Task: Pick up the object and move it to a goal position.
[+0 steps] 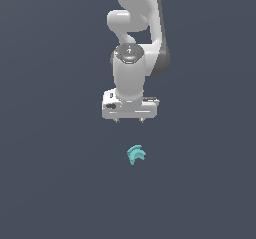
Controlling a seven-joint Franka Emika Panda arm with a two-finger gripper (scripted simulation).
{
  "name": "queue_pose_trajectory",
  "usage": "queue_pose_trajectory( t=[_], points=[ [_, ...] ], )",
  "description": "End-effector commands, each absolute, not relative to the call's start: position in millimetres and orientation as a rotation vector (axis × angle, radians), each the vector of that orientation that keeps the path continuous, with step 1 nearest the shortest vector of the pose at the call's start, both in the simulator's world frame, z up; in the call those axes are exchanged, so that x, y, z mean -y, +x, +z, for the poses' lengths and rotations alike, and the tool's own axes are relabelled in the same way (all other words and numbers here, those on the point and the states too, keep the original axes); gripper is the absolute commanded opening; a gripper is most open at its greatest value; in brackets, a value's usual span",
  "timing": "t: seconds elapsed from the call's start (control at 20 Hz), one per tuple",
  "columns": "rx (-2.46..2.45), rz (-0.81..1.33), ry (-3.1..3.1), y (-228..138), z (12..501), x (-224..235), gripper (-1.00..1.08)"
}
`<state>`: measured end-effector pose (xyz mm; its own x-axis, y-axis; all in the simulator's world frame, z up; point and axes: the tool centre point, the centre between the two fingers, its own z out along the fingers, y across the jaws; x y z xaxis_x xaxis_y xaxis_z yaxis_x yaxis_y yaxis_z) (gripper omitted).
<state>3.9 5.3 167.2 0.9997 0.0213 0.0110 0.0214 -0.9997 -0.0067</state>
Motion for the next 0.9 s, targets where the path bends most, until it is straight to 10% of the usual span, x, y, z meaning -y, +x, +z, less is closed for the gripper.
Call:
queue_pose_trajectory(
  t=[0.0, 0.85],
  points=[
    [0.034, -0.017, -3.135, 3.9, 167.2, -5.3, 1.0],
    [0.103, -0.043, -3.117, 12.0, 174.2, -43.7, 1.0]
  ],
)
